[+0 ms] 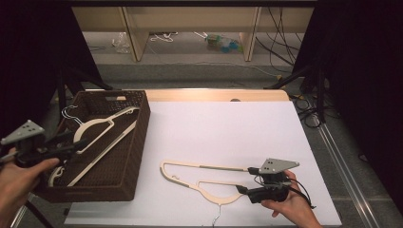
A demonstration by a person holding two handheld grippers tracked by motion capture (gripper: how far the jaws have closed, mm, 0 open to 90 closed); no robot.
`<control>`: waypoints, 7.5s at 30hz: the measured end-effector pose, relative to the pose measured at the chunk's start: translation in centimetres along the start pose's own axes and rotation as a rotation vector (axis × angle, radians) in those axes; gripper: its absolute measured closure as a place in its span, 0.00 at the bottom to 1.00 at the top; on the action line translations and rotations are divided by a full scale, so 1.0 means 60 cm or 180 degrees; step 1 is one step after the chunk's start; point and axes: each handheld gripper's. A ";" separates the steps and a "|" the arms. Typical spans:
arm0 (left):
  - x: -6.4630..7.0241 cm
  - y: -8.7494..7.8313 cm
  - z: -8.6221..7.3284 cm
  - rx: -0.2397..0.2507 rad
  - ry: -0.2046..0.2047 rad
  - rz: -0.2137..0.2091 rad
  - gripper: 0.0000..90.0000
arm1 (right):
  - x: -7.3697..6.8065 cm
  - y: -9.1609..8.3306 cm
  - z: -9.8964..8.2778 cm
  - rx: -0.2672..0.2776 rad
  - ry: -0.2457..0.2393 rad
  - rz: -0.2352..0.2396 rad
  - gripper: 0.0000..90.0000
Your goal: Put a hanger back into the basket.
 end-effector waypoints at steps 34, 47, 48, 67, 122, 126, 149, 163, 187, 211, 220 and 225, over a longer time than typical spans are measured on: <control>0.238 0.130 -0.177 -0.0233 0.0411 -0.0886 0.20 | 0.001 0.010 -0.005 0.0071 0.0003 0.0031 0.23; 0.249 0.143 -0.204 -0.0238 0.0561 -0.1032 0.18 | 0.014 0.028 -0.012 -0.0145 -0.0076 0.0062 0.20; 0.249 0.143 -0.205 -0.0237 0.0575 -0.1020 0.19 | 0.016 0.029 -0.012 -0.0167 -0.0072 0.0049 0.20; 0.250 0.142 -0.205 -0.0264 0.0571 -0.1023 0.19 | 0.042 0.045 -0.024 -0.1200 -0.0645 0.0569 0.33; 0.249 0.144 -0.206 -0.0354 0.0730 -0.1065 0.21 | 0.036 0.081 0.013 -0.2256 -0.1710 0.1201 0.84; 0.249 0.144 -0.205 -0.0338 0.0725 -0.1098 0.21 | 0.032 0.083 0.018 -0.2333 -0.1819 0.1195 0.86; 0.277 0.187 -0.220 -0.0453 0.1299 -0.1013 0.24 | 0.029 0.064 0.034 -0.2300 -0.1729 0.1268 0.89; 0.308 0.291 -0.240 -0.0639 0.1901 -0.0904 0.25 | 0.035 0.049 0.046 -0.2227 -0.1680 0.1264 0.89; 0.355 0.332 -0.254 -0.0578 0.2288 -0.0964 0.29 | 0.037 0.034 0.062 -0.2151 -0.1712 0.1253 0.89; 0.378 0.332 -0.251 -0.0355 0.2964 -0.1512 0.69 | 0.047 0.024 0.052 -0.2034 -0.1600 0.1365 0.89; 0.386 0.319 -0.226 -0.0107 0.3464 -0.1593 0.84 | 0.051 0.024 0.044 -0.1951 -0.1494 0.1458 0.89; 0.389 0.313 -0.208 -0.0041 0.3524 -0.1621 0.88 | 0.054 0.019 0.048 -0.1902 -0.1328 0.1291 0.78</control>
Point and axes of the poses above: each handheld gripper's, and its own axes: y roughly forward along the jaws, z roughly out of its top, x roughly to its right, and after that the axes turned 14 degrees about -y, right-handed
